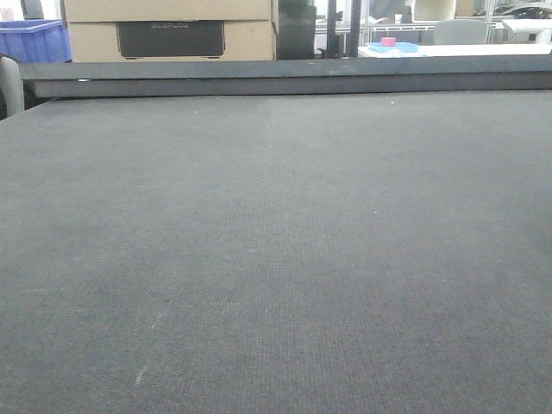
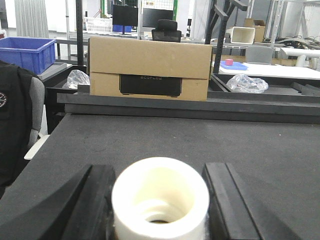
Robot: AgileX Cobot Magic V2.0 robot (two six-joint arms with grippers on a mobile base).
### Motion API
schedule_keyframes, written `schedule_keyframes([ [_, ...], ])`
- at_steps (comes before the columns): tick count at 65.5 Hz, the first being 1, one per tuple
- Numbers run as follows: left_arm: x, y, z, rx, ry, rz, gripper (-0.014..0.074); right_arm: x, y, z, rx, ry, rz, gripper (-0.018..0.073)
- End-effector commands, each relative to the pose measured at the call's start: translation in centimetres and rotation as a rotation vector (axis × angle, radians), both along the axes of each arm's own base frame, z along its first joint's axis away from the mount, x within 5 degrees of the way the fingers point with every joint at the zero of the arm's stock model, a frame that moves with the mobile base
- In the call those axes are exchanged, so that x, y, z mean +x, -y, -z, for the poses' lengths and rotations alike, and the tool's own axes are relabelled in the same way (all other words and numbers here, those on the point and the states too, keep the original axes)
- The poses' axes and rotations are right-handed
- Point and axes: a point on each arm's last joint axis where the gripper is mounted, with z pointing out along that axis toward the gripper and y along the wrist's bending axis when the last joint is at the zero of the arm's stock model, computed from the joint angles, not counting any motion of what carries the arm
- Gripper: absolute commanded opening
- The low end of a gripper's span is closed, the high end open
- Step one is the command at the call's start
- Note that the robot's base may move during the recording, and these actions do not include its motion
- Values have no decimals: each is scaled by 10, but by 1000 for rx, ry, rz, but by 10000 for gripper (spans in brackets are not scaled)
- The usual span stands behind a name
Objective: Place valve from conveyor to right shelf box
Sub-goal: 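Lift both held valves up off the conveyor belt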
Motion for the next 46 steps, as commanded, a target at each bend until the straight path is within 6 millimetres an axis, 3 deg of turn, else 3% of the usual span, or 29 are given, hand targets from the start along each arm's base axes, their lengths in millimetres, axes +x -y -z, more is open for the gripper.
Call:
schedule_keyframes([
  [1,-2,-1,-6,-4,55,-17,-111,0,2,-9,-19,82,12,-164],
  [46,-2,-1,-6,-4,55,-17,-111,0,2,-9,-19,82,12,-164],
])
